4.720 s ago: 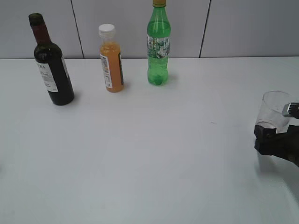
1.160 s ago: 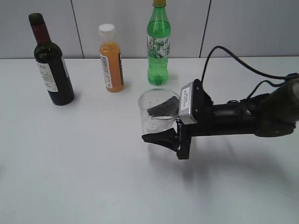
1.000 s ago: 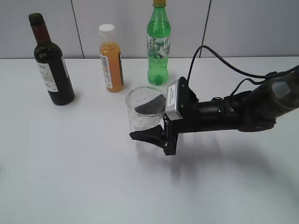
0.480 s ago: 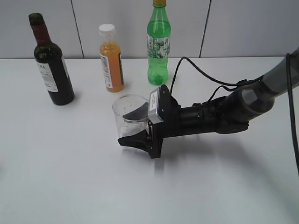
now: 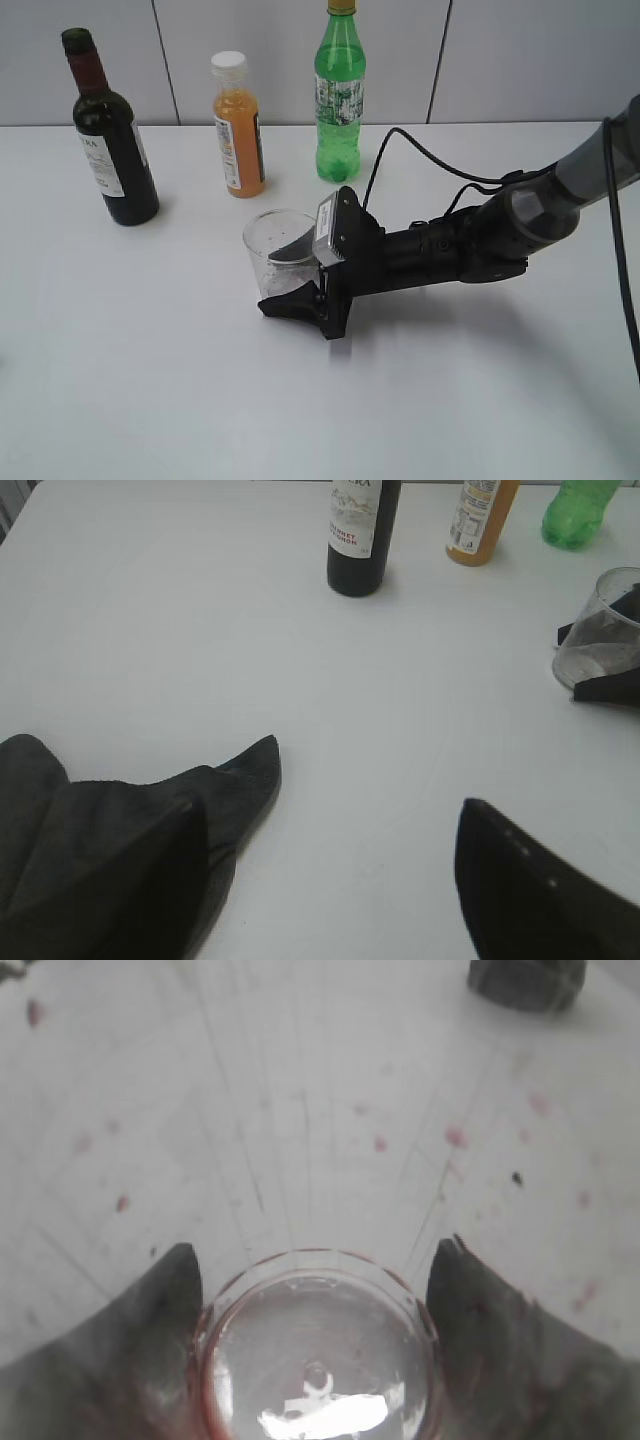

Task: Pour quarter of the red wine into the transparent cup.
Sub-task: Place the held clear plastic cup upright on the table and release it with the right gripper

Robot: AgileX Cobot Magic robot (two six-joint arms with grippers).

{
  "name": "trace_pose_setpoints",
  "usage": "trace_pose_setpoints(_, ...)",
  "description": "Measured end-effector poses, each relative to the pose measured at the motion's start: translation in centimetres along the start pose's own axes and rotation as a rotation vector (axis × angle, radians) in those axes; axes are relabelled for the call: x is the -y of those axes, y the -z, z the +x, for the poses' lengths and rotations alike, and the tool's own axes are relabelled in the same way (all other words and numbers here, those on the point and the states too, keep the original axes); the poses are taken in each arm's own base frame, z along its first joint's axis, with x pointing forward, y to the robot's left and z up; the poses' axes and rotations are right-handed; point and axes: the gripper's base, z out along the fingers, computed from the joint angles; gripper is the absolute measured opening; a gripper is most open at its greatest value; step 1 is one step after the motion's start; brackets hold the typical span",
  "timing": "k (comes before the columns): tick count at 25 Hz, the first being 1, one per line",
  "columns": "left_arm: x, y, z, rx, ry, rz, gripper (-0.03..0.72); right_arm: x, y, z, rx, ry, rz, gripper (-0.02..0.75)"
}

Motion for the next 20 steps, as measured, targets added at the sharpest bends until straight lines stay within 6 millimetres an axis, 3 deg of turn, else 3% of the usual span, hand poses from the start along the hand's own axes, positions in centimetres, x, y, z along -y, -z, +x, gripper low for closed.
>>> trace_pose_setpoints(6,0.0,0.0,0.0,0.0,0.0,0.0,0.585,0.1,0.2,0.1,-0.004,-0.001,-0.008,0.552)
trace_pose_setpoints(12,0.0,0.0,0.0,0.0,0.0,0.0,0.585,0.5,0.9,0.5,-0.012,-0.027,-0.005,0.658)
trace_pose_setpoints(20,0.0,0.0,0.0,0.0,0.0,0.0,0.585,0.8,3.1,1.3,-0.036,-0.051,-0.005,0.66)
